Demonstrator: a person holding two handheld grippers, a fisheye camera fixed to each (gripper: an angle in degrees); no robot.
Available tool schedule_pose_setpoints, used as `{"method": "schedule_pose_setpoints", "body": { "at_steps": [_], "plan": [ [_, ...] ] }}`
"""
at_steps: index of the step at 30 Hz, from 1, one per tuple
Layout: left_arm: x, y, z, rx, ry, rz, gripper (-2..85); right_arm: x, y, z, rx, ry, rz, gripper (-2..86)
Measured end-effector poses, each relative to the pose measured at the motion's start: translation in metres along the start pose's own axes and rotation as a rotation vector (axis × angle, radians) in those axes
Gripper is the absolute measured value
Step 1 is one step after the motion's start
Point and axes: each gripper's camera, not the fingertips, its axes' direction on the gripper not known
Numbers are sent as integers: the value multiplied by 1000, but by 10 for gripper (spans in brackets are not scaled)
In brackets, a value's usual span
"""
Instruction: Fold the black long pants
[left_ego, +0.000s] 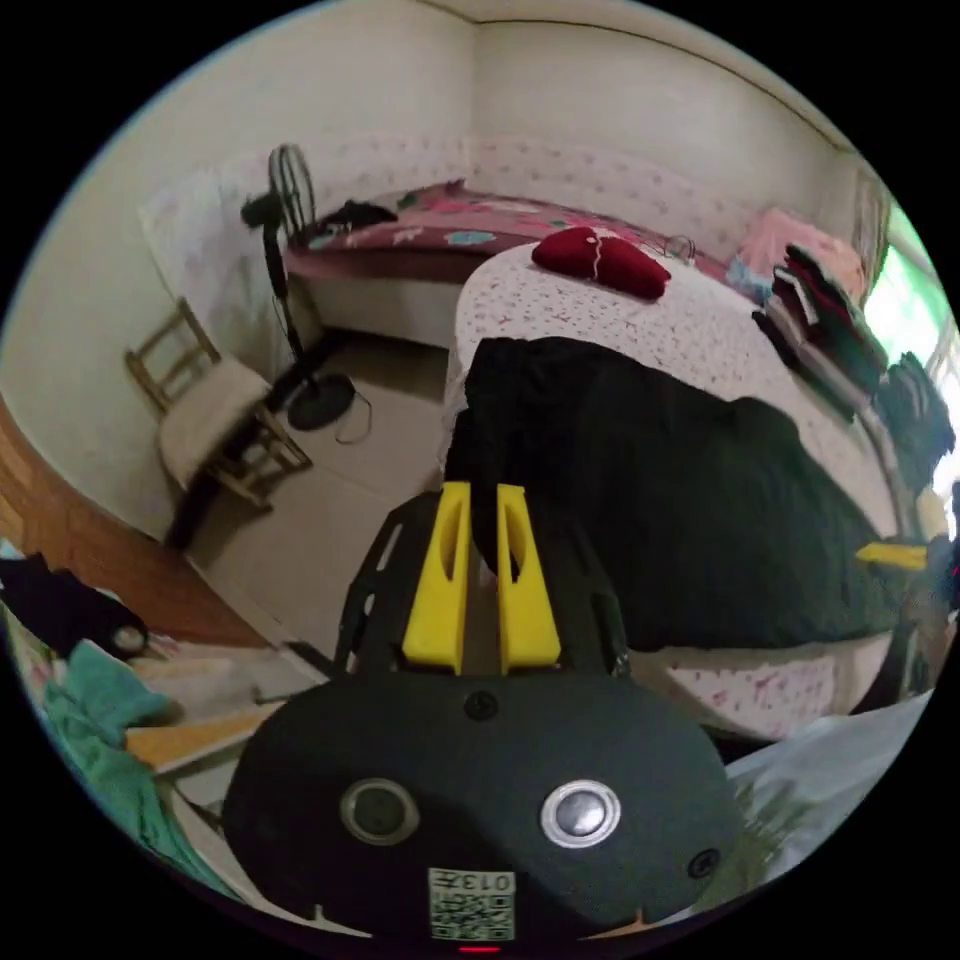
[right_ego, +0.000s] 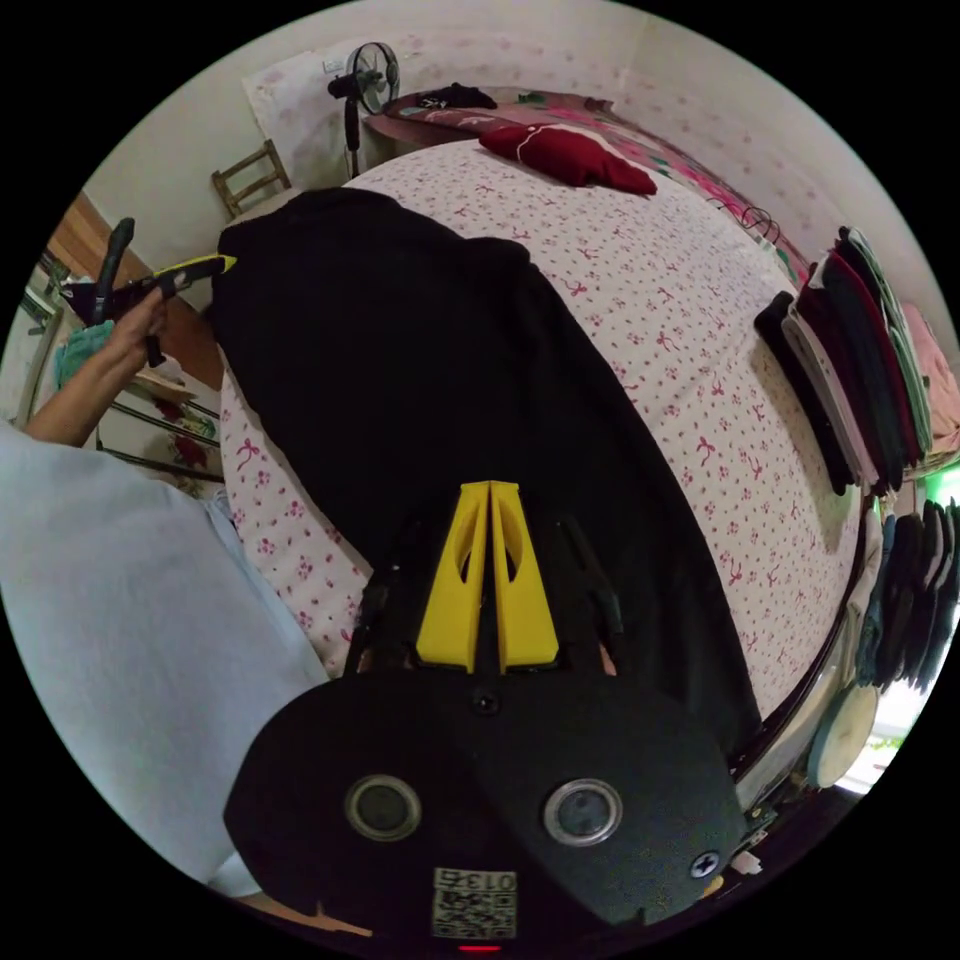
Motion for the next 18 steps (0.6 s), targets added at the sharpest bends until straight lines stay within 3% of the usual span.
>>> {"method": "schedule_pose_setpoints", "body": {
  "at_steps": [5,15,18],
  "plan": [
    [12,10,1,14,-81,41,47,-15,-22,0,-24,10,-42,3],
    [-25,23,52,-125,282,-214,81,-19,-29,9,-57,24,1,2],
    [-23,31,28,-27,256,-267,80,-12,-15,4,-19,52,62,2]
  ]
}}
